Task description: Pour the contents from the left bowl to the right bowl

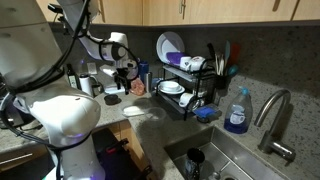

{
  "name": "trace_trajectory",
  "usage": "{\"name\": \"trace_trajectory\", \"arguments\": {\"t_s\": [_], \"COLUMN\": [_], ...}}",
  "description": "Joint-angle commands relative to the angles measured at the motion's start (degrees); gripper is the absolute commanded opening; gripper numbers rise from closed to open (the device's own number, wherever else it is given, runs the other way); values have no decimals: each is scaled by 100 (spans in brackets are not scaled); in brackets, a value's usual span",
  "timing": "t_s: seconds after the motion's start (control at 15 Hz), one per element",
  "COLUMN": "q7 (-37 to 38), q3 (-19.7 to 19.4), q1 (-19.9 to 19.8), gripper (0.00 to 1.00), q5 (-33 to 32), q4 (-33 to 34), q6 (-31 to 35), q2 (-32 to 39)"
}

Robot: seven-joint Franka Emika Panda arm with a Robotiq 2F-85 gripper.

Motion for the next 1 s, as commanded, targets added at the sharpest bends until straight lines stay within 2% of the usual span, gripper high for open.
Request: {"name": "trace_trajectory", "arguments": {"t_s": [0.0,0.47,0.93], "q7": [0,39,1066], "q3": [-62,-56,-35], "q1": [92,121,208], "gripper": [100,100,100], "q5": [-7,11,-382], "q4": [39,158,486], "q6": [24,129,878], "q2": [87,324,1234]}}
